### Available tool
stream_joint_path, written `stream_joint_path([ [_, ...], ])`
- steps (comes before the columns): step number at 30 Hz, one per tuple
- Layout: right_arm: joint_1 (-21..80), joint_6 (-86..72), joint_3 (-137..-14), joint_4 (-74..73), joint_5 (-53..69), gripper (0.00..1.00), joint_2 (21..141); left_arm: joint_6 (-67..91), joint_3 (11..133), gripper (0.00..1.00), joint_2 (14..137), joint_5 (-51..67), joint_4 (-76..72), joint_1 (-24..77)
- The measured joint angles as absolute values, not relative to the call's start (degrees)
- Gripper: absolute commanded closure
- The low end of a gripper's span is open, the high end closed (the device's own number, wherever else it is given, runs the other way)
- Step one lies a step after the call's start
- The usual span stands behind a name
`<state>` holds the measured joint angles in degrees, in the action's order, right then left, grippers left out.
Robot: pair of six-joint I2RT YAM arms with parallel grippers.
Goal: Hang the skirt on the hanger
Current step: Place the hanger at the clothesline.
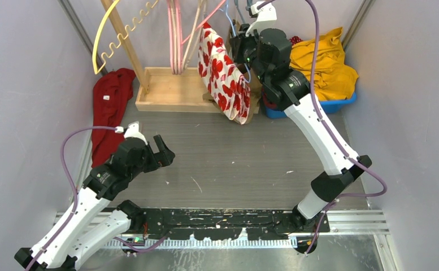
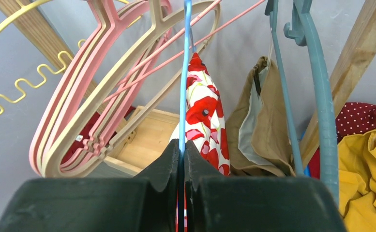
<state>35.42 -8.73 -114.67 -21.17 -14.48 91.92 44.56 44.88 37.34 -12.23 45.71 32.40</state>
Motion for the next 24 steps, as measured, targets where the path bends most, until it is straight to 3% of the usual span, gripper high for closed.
stream_joint_path([
  [6,35.4,-8.8,-113.1,-19.6,-14.8,0.99,92.1,44.6,44.3,0.01,36.6,-12.2,45.7,32.4],
  [16,35.4,-9.4,-95.1,-15.2,-16.1,0.99,80.8,44.6,43.8,0.01,36.2,-12.2,45.7,32.4],
  [24,35.4,-8.4,-94.0,-13.9,-18.4,0.99,75.3,44.8,43.2,0.01,36.1,-11.7,45.4,32.4],
])
